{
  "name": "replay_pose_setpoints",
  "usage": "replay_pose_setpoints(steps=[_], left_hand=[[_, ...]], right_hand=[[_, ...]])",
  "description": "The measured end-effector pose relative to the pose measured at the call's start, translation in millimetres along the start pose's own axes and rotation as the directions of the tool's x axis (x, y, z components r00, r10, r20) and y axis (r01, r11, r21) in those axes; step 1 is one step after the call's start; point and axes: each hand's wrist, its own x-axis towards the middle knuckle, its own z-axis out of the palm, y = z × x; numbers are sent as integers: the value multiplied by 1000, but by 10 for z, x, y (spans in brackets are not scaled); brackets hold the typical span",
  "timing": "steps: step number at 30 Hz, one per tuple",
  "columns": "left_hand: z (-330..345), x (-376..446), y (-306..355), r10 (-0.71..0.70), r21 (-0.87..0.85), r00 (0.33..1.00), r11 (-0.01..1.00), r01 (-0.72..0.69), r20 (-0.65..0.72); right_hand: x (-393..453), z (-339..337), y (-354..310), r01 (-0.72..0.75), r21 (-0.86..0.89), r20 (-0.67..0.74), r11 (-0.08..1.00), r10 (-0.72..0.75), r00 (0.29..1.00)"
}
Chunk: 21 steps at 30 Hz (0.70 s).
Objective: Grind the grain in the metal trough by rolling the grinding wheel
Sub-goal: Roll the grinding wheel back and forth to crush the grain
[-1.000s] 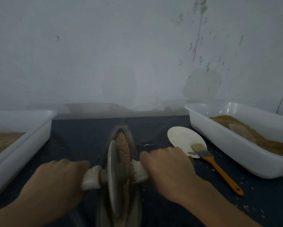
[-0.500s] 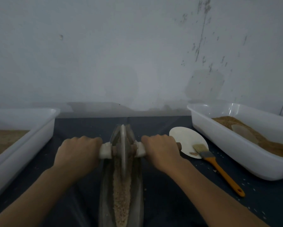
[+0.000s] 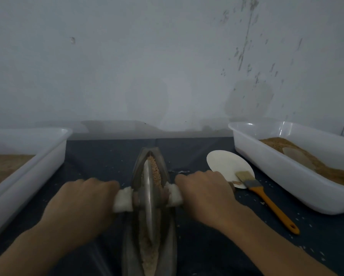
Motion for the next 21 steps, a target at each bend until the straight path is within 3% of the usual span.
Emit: replay_pose_setpoints(steps=[4, 9, 13, 15, 17, 21], left_hand=[[170, 364, 20, -18, 16, 996, 1000, 19, -83], [185, 336, 31, -14, 23, 995, 1000, 16, -100], [52, 40, 5, 52, -39, 990, 998, -57, -133], [0, -99, 1, 144, -90, 970, 982, -164, -195], [2, -184, 2, 135, -166, 953, 969, -185, -272], [80, -76, -8, 124, -103, 978, 984, -143, -169]], right_hand=[[339, 203, 92, -80, 22, 25, 997, 80, 997], [369, 191, 93, -70, 36, 27, 997, 69, 997], [31, 11, -11, 12, 38, -1, 999, -12, 1000], [-135, -56, -60, 31, 34, -28, 999, -30, 999], [-230, -90, -86, 26, 29, -35, 999, -25, 999], [-96, -40, -81, -23, 14, -11, 1000, 23, 1000]])
